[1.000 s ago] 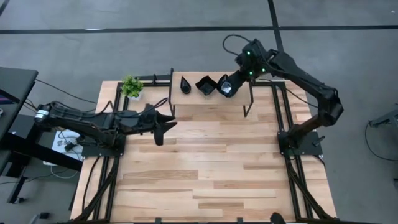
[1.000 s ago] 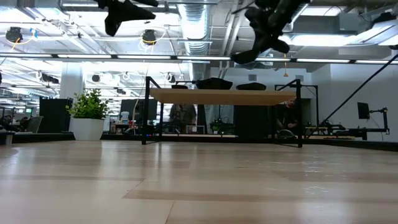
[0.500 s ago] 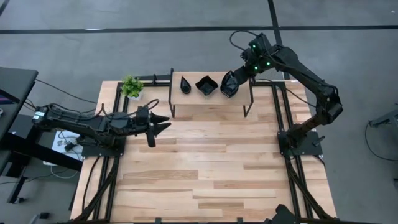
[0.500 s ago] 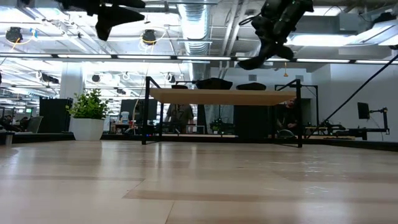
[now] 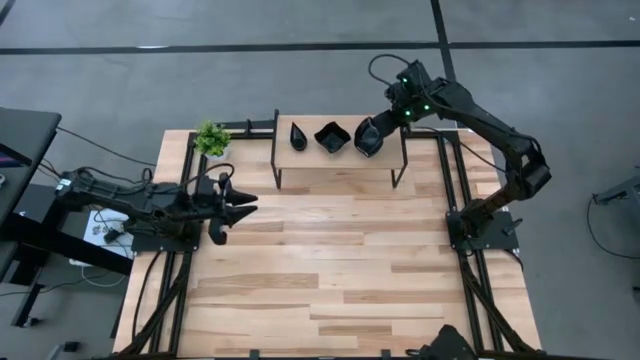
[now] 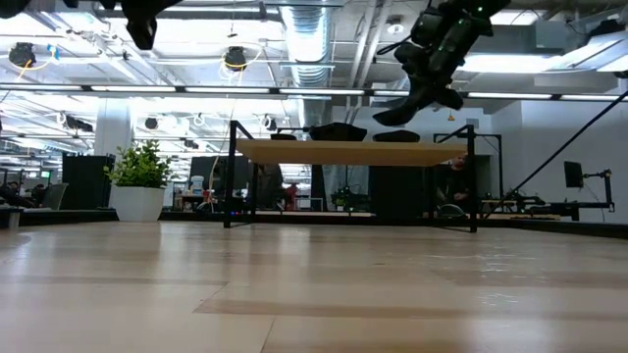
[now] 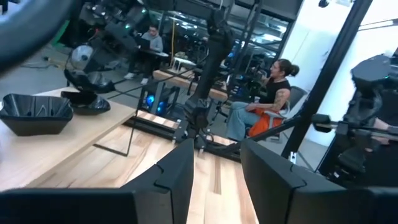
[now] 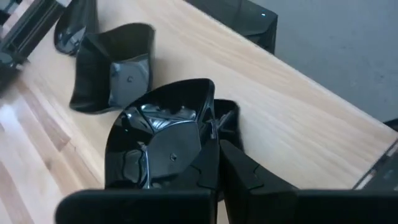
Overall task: Pick & Place Mini shaped plates
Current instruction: Stack the leaf shaped plate on top of the leaf shaped plates on the shelf
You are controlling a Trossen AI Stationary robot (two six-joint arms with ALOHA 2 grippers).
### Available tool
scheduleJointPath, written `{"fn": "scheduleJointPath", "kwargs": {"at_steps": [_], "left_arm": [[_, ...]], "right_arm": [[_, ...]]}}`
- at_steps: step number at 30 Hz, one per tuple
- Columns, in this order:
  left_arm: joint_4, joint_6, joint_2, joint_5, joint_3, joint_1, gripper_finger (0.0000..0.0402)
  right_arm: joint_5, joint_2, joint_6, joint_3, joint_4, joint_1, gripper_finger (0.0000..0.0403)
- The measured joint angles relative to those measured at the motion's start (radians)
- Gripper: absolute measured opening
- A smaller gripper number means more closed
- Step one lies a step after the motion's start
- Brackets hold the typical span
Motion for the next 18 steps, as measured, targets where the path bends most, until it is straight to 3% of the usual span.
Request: {"fn": "scheduleJointPath", "kwargs": {"at_steps": [18], "left_arm": [[-0.001,0.010,-0.004,0.000,-0.010,-0.014,0.0131]], "right_arm": [[0.070,0.066,0.046,0.000,-0.003,0.019,0.0000]]}}
